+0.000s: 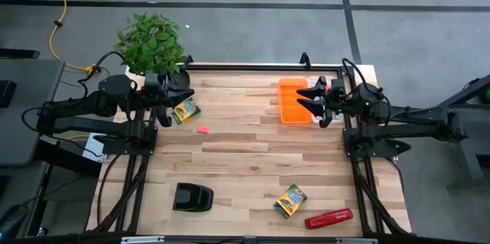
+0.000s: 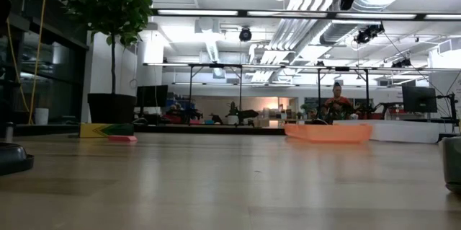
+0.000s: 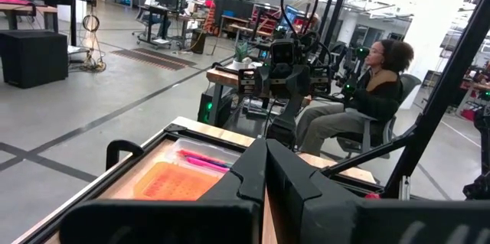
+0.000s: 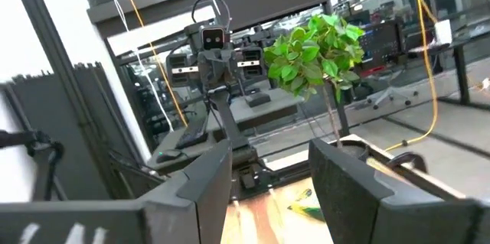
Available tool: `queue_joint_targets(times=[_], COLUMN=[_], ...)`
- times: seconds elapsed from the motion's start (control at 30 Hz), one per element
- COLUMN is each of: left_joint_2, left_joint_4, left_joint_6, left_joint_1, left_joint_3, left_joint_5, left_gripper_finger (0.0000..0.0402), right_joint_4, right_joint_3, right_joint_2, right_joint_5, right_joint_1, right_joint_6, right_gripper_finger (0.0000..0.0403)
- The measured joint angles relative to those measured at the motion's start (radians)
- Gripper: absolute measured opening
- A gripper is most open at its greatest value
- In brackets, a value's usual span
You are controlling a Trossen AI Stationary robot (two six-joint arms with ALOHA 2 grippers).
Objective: Pack school essentials
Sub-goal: Put the bottom yellow crayon box into the orange supply box
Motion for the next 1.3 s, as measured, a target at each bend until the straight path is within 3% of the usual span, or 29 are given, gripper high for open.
queue_joint_targets(times=[0.13,0.37,0.63,0.97,1.13,1.3], left_joint_2=[0.0,0.0,0.0,0.0,0.0,0.0], left_joint_4=[0.0,0.0,0.0,0.0,-0.001,-0.001], left_joint_6=[0.0,0.0,-0.001,0.0,0.0,0.0], left_joint_1=[0.0,0.0,0.0,0.0,0.0,0.0], left_joint_3=[0.0,0.0,0.0,0.0,0.0,0.0], left_joint_5=[0.0,-0.035,-0.051,-0.04,-0.031,-0.031], left_gripper_finger=[0.0,0.0,0.0,0.0,0.0,0.0], right_joint_4=[-0.077,-0.527,-0.974,-1.232,-1.376,-1.375], right_joint_3=[0.055,0.324,0.594,0.856,0.963,1.026], right_joint_2=[0.04,0.229,0.482,0.876,1.07,1.215], right_joint_5=[-0.034,-0.042,-0.093,-0.031,-0.03,-0.071], right_joint_1=[0.043,0.257,0.472,0.707,0.756,0.773], right_joint_6=[0.069,0.049,0.348,0.793,0.97,1.054], right_gripper_finger=[0.0167,0.0167,0.0167,0.0167,0.0167,0.0167])
